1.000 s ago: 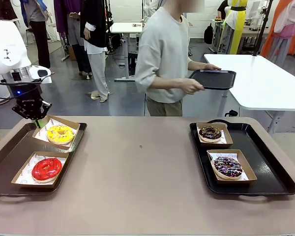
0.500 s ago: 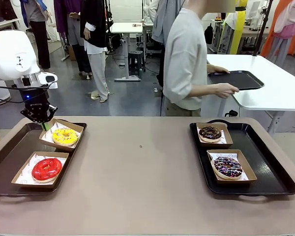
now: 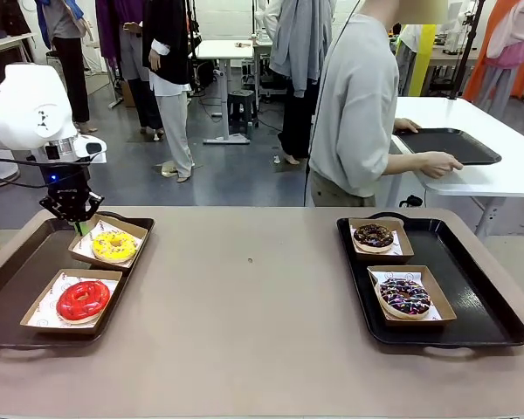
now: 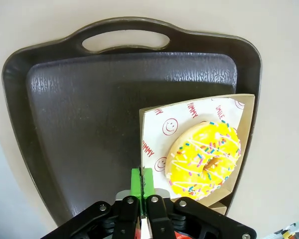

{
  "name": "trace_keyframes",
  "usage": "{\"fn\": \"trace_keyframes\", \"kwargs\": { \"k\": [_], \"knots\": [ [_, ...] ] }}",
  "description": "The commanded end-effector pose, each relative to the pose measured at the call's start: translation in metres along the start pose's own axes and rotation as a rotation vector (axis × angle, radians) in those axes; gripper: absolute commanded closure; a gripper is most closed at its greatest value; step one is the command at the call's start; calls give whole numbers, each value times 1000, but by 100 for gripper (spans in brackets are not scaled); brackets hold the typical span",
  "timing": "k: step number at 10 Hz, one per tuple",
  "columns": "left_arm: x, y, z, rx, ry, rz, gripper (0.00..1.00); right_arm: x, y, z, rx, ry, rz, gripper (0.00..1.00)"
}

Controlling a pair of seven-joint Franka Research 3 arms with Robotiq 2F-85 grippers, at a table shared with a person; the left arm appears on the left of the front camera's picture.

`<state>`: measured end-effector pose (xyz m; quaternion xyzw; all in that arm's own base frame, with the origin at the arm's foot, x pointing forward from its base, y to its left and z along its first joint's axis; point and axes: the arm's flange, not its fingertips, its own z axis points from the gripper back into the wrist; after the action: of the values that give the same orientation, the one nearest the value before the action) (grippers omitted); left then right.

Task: Individually package the donuts and arrange them on the tray.
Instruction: Place the picked Paper togo box on the Handle tray.

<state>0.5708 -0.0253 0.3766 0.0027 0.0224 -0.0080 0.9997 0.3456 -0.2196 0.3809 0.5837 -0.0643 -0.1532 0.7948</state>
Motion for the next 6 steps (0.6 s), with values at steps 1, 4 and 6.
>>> {"fn": "trace_keyframes", "kwargs": {
  "k": [1,4,6],
  "knots": [
    [7,-1,-2,31,-18,-21,99,-1,2,2,-4,11,-4,0],
    [6,0,-1,42,-22,-22,0,-1,2,2,-4,11,-4,0],
    [1,3,3,51,-18,-3,0,-1,2,2,-4,11,-4,0]
  ]
}}
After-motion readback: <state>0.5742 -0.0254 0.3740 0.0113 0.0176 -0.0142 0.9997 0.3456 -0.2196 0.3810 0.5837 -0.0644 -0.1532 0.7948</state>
